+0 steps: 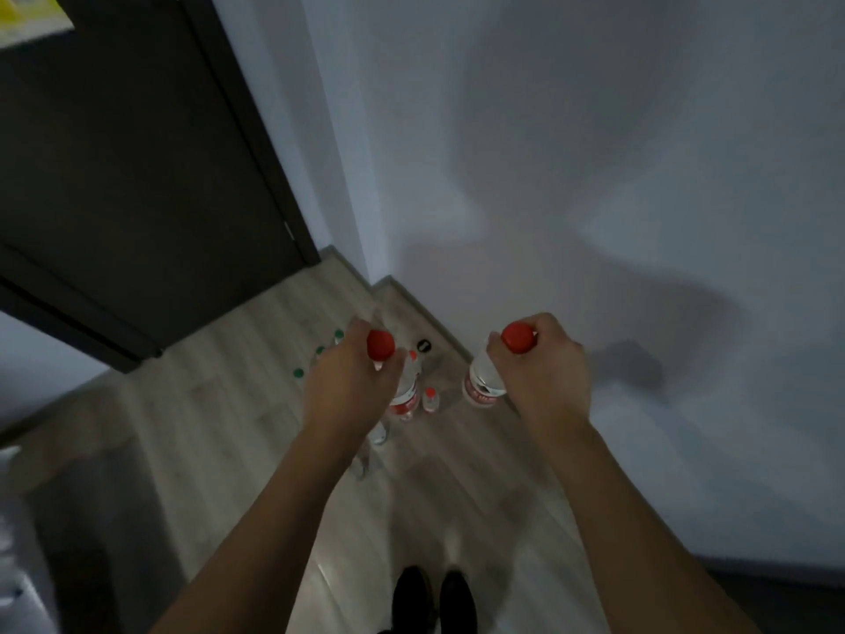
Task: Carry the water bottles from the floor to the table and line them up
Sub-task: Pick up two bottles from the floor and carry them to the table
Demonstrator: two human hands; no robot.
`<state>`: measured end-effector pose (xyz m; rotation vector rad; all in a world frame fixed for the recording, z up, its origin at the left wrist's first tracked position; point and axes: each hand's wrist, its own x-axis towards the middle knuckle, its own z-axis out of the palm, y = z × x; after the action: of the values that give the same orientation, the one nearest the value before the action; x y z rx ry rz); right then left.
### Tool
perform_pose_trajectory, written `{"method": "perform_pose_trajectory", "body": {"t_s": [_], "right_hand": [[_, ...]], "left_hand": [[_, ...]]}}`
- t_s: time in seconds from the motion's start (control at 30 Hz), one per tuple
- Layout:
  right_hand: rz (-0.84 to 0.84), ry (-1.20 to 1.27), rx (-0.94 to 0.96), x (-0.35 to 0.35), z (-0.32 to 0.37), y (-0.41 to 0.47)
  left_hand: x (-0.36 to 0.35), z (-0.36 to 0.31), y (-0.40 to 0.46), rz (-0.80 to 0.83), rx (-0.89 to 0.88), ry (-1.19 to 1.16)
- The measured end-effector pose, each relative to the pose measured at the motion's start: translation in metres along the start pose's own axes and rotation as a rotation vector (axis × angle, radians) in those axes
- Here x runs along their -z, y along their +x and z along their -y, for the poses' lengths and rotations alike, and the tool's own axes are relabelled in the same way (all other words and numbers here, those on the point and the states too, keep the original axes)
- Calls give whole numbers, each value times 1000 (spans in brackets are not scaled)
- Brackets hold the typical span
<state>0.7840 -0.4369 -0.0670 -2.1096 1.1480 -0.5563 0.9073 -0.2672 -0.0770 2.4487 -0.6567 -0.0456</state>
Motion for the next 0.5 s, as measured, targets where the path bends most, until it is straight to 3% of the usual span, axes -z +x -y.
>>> {"method": "perform_pose_trajectory", "body": {"t_s": [0.2,0.33,0.5], "right_hand": [[-69,-4,-70,32,7,-25],[-150,10,-140,43,3,-43],[-292,19,-223,61,-5,-60]], "left_hand": [[17,-23,-11,-36,-115,-68],[15,-35,-9,66,-162,-150],[5,-60,-5,168,-344,-192]]}}
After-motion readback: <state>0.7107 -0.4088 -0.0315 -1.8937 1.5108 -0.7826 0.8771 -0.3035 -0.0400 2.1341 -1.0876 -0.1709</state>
